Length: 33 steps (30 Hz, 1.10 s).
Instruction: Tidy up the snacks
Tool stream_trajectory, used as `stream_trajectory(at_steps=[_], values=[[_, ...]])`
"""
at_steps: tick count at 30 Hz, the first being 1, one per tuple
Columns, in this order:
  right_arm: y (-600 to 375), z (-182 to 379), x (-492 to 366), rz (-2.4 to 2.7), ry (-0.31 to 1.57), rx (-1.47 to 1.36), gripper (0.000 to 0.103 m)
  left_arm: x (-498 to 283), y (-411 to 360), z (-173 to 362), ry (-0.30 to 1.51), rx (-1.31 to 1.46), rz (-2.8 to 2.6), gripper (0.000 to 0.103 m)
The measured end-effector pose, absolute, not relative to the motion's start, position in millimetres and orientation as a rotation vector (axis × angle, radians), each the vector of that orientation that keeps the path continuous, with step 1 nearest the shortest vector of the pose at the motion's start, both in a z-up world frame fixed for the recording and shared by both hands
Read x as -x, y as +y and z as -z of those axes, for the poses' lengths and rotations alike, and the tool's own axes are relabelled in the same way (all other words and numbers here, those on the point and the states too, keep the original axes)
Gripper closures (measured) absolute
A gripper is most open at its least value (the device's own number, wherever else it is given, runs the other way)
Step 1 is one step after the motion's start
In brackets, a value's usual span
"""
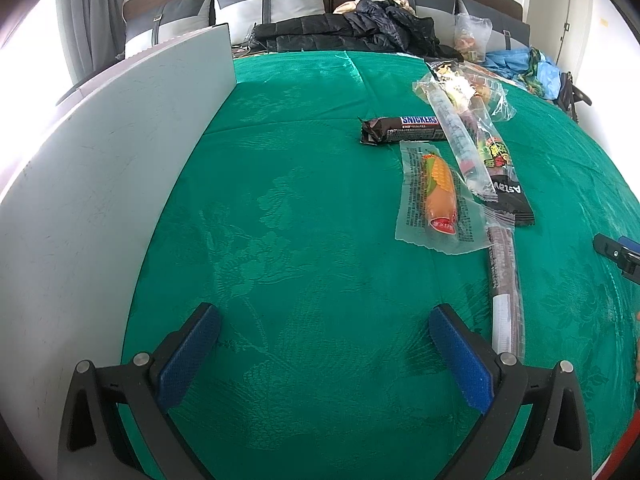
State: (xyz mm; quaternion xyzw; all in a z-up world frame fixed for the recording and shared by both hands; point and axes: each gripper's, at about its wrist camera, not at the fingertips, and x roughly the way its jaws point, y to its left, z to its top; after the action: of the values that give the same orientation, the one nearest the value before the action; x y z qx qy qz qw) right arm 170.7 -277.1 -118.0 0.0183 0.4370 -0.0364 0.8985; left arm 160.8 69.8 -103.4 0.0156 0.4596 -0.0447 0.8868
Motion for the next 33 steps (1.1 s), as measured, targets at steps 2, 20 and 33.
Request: stream_trajectory(at_steps=[2, 20, 33], values=[[-277.2, 118.0, -170.7, 0.076, 0.905, -0.038, 0.009, -160.7, 69.9, 103.6, 0.955, -0.033, 0.091, 0.000], [-277.2, 117.8, -170.9, 0.077, 0.905, -0.036, 0.009, -161.6, 70.2, 103.7, 0.956, -0.027, 0.088, 0.000], [-277.2, 117.7, -171.0, 0.077, 0.905, -0.036, 0.009, -162.1, 70.4, 103.1, 0.956, -0.028, 0.085, 0.000]])
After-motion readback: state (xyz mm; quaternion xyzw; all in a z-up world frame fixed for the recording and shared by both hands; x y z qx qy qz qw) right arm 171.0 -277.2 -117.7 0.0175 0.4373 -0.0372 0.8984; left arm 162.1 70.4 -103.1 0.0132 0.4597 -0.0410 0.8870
